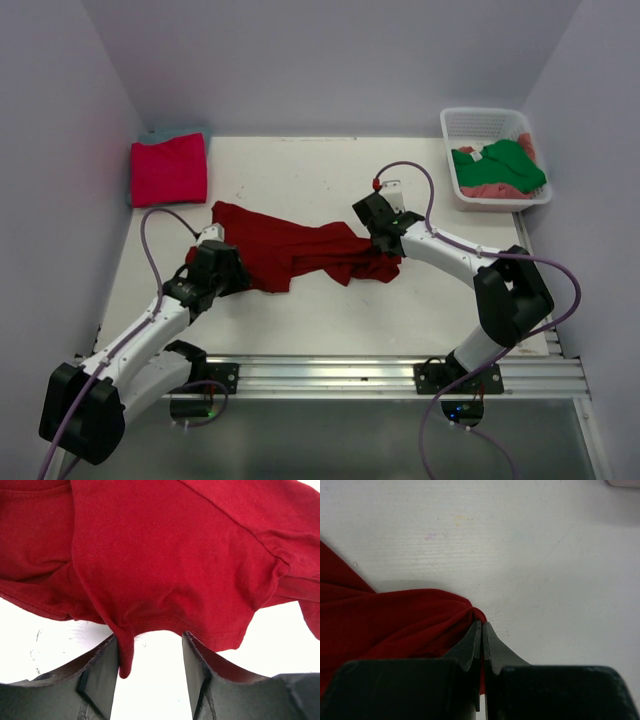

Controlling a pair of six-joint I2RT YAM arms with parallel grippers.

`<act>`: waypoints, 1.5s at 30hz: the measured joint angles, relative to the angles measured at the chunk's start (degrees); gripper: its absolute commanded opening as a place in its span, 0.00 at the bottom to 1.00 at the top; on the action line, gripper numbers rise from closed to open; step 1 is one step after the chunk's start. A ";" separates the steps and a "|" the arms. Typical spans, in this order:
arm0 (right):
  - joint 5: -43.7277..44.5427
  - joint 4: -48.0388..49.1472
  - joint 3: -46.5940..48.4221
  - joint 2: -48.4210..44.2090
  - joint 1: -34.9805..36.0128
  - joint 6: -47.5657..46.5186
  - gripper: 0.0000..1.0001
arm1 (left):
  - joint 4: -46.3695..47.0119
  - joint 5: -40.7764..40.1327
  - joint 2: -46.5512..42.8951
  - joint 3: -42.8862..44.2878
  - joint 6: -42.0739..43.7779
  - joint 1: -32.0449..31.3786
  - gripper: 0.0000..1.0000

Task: Fold and stack the t-shirts
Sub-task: Flatten out the tshirt

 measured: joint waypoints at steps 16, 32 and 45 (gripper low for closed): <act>-0.02 -0.07 0.00 0.00 0.00 0.07 0.00 | -1.25 -1.81 1.36 0.02 -0.20 0.00 0.06; -1.11 -0.28 0.00 0.02 0.00 0.55 0.00 | -3.80 -1.97 0.81 4.83 -0.13 0.00 0.00; -3.67 -0.76 0.02 0.00 0.00 2.03 0.67 | -6.73 -3.06 -2.43 11.78 -0.13 0.00 0.00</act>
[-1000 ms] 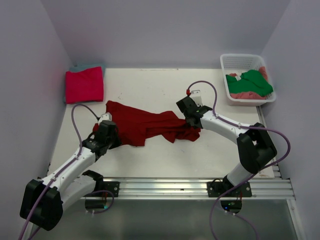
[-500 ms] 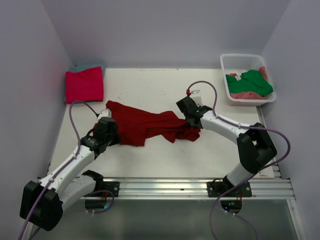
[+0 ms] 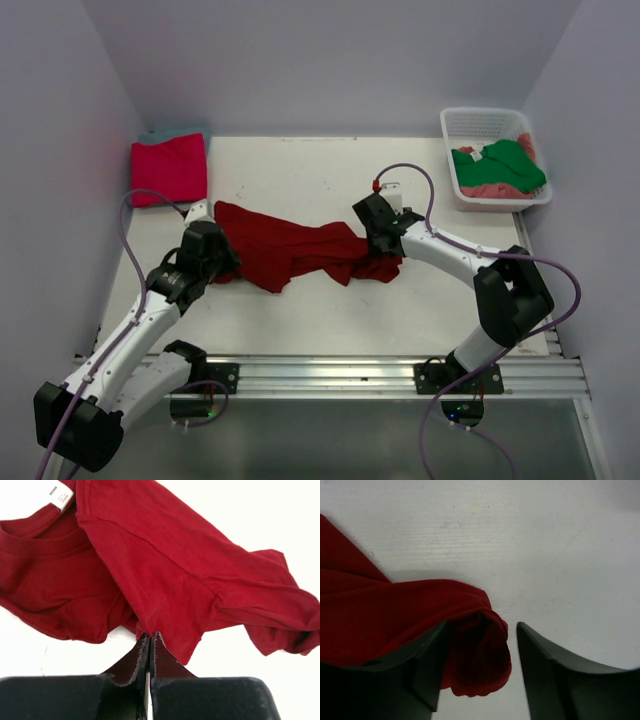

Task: Fold and stack the t-shirts
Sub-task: Flatten out the tshirt

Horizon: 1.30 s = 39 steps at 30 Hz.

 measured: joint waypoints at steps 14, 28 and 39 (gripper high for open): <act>-1.97 -0.70 0.11 -0.13 -0.85 1.44 0.92 | -1.20 -1.07 -0.42 6.84 0.17 0.00 0.00; -6.64 -0.55 -3.78 -8.35 -6.64 5.68 0.93 | -1.99 -3.76 0.17 12.35 0.87 0.00 0.00; -13.00 1.46 -14.32 -22.84 -6.60 7.28 0.84 | -2.16 -4.90 1.64 13.11 1.70 0.00 0.00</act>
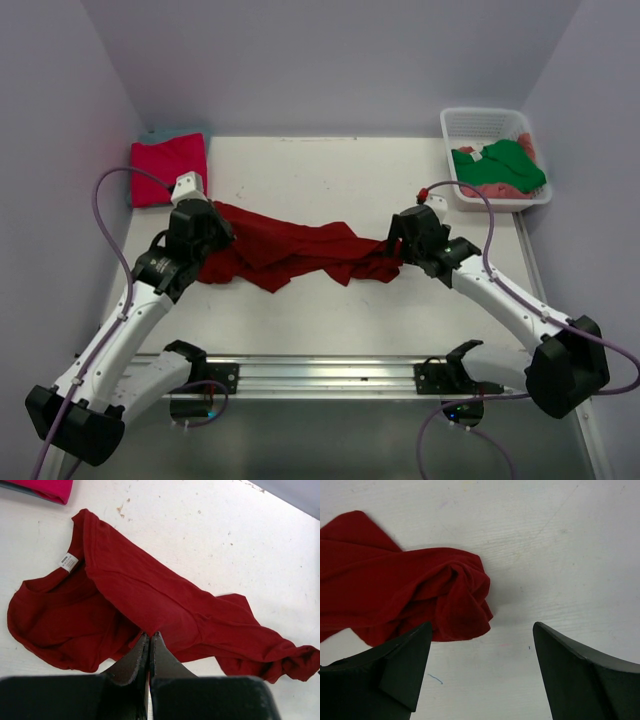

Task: Fold and stack the t-shirts
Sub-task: Flatten out the tshirt

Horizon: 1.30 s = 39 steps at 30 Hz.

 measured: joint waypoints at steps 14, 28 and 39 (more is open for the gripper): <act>-6.01 2.47 -0.52 1.42 0.00 0.15 0.59 | 0.46 0.37 2.08 0.00 0.00 0.00 0.00; -9.90 3.50 -1.36 2.99 0.00 1.25 0.51 | 0.50 0.37 2.08 0.00 -0.02 0.00 0.00; -9.92 5.35 -2.21 6.71 0.00 1.46 0.43 | 0.68 0.37 2.08 -0.07 -0.02 0.00 0.00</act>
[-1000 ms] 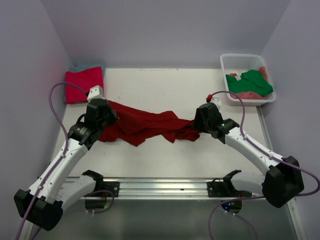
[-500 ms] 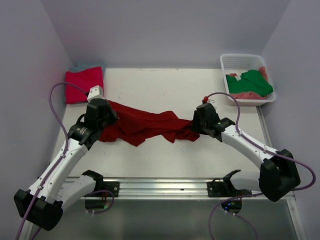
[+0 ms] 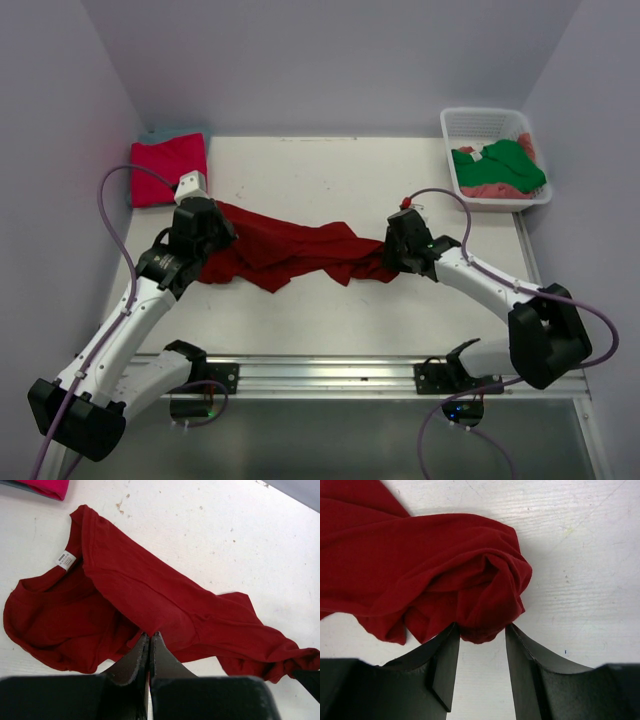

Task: Fold and stack the t-shirts
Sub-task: Flatten out the tshirt

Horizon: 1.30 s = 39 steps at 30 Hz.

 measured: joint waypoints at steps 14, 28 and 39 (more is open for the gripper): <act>-0.42 2.03 -0.48 2.16 0.00 0.11 0.23 | 0.76 0.72 0.00 -1.18 -0.09 0.00 0.00; 0.63 -0.09 -0.48 0.20 0.11 -0.15 0.27 | 0.96 1.60 -0.02 -1.22 -0.13 0.00 0.00; 1.79 -2.64 -0.07 -0.48 0.39 -0.55 0.48 | 1.07 2.01 0.04 -1.22 -0.13 0.00 0.00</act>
